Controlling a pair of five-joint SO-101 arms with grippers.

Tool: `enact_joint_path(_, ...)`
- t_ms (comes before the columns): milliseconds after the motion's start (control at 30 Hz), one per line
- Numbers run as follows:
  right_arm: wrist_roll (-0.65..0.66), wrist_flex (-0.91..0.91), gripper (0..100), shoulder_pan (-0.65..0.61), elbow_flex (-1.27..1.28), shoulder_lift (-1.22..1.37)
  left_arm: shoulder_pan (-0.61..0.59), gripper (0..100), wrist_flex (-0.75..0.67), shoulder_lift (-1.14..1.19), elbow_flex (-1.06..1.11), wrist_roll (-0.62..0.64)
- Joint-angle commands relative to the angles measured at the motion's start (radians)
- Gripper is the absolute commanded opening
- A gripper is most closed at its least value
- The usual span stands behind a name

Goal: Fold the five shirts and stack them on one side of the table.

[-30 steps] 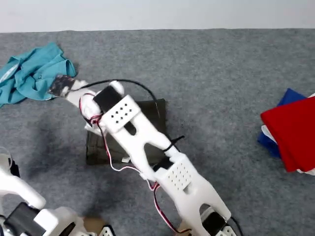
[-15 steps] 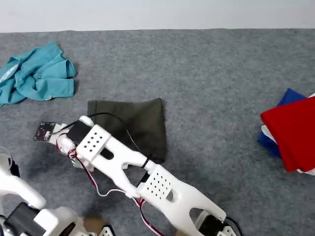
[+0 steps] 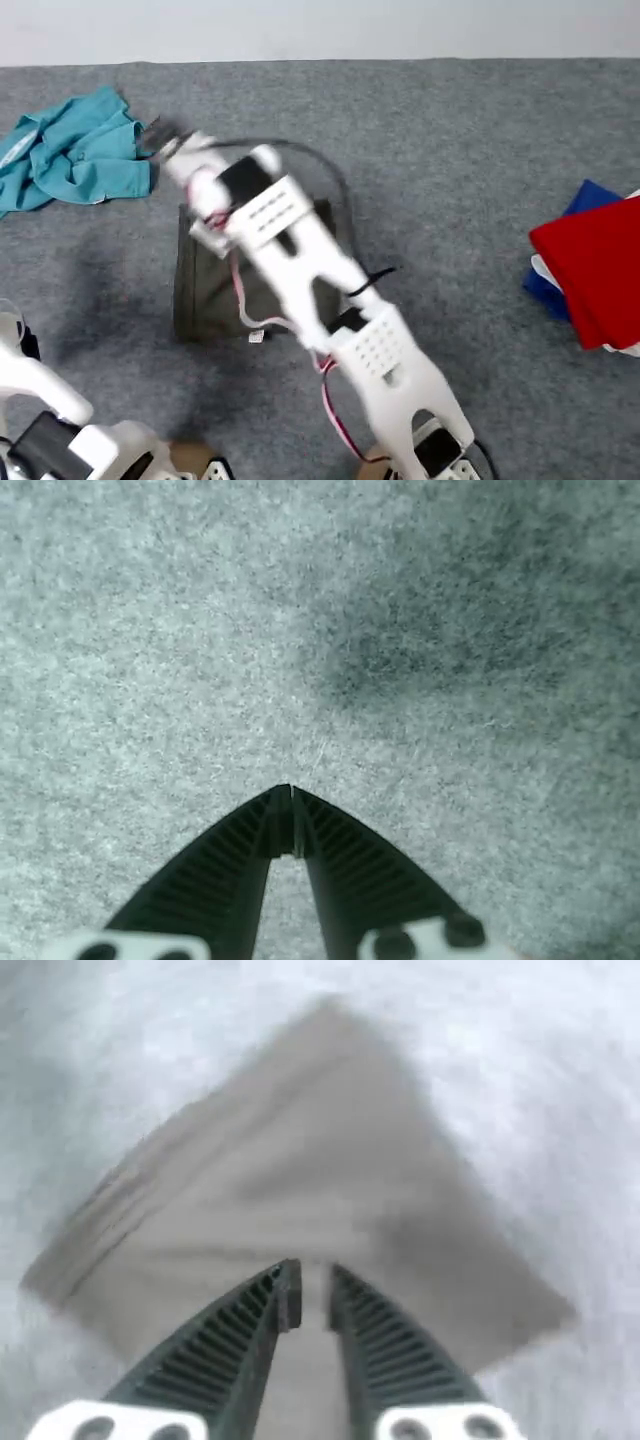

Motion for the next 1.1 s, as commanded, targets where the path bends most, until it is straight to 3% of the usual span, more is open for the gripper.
enact_joint_path(0,-0.210,0.038,17.3,0.070,-0.005,-0.082,0.003,0,-0.011,-0.038,-0.008,-0.005)
enact_joint_path(133,-0.324,0.039,19.9,0.104,-0.003,-0.085,0.003,0,-0.009,-0.038,-0.008,-0.005)
enact_joint_path(367,-0.325,0.045,19.9,0.148,0.051,-0.220,0.000,0,-0.008,-0.038,-0.008,-0.005)
enact_joint_path(600,-0.439,0.038,20.1,0.150,0.532,-0.470,0.003,0,-0.012,-0.038,-0.005,-0.003)
enact_joint_path(733,-0.506,0.013,20.6,0.151,0.674,-0.469,0.003,0,-0.012,-0.038,-0.004,-0.003)
enact_joint_path(967,-0.589,-0.013,43.0,0.151,0.686,-0.351,0.017,0,-0.026,-0.038,-0.002,-0.002)
enact_joint_path(1067,-0.589,-0.048,43.7,0.151,0.686,-0.292,0.021,0,-0.026,-0.038,-0.002,-0.002)
